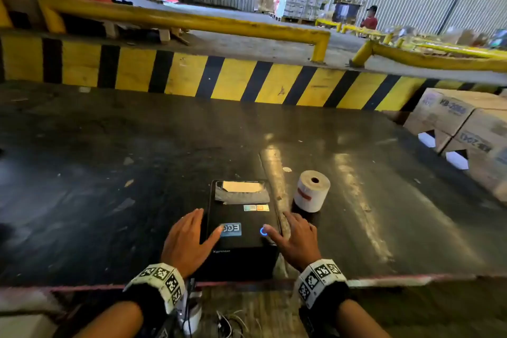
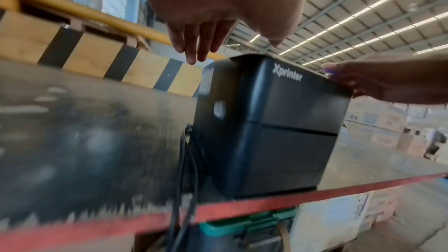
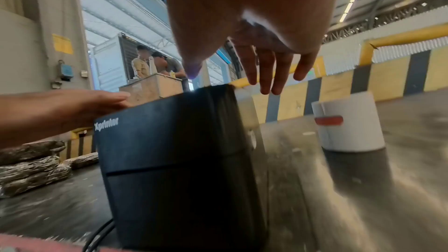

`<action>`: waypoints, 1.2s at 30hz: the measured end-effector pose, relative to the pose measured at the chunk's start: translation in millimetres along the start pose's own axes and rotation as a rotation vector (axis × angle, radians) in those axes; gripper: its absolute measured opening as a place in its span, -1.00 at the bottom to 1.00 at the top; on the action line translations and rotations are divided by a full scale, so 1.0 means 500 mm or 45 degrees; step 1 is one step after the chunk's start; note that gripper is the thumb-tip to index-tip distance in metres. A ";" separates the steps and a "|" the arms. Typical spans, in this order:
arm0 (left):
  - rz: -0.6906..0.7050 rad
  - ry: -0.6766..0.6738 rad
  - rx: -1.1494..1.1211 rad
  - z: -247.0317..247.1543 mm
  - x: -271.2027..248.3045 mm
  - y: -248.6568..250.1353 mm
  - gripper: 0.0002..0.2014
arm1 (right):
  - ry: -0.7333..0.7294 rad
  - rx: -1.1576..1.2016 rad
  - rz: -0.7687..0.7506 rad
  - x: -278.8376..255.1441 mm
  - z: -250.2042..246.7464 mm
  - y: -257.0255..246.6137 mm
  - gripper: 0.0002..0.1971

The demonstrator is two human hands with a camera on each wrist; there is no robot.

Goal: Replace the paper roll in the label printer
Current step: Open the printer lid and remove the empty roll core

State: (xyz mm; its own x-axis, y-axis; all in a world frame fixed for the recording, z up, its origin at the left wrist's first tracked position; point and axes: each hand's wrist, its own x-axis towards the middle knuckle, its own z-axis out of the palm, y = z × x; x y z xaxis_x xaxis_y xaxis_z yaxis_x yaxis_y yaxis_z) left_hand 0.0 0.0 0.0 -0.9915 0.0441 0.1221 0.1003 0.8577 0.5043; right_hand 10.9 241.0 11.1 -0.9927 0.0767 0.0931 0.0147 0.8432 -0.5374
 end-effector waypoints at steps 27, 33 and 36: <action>-0.412 -0.391 -0.809 0.054 -0.025 -0.023 -0.28 | 0.056 0.203 -0.075 -0.023 0.048 0.023 -0.28; -0.523 -0.366 -0.871 0.048 0.003 -0.046 0.01 | 0.035 0.170 0.094 0.080 -0.038 -0.038 -0.14; -0.451 -0.374 -0.759 0.037 0.015 -0.038 -0.24 | 0.003 0.194 0.148 0.151 -0.074 -0.075 -0.13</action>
State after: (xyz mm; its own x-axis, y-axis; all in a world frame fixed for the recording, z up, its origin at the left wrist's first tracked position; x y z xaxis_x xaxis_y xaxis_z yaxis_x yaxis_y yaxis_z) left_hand -11.1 -6.6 -24.3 -0.9457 0.0236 -0.3241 -0.2835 0.4274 0.8585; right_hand -60.0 234.8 69.5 -0.9851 0.1702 0.0247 0.1108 0.7381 -0.6655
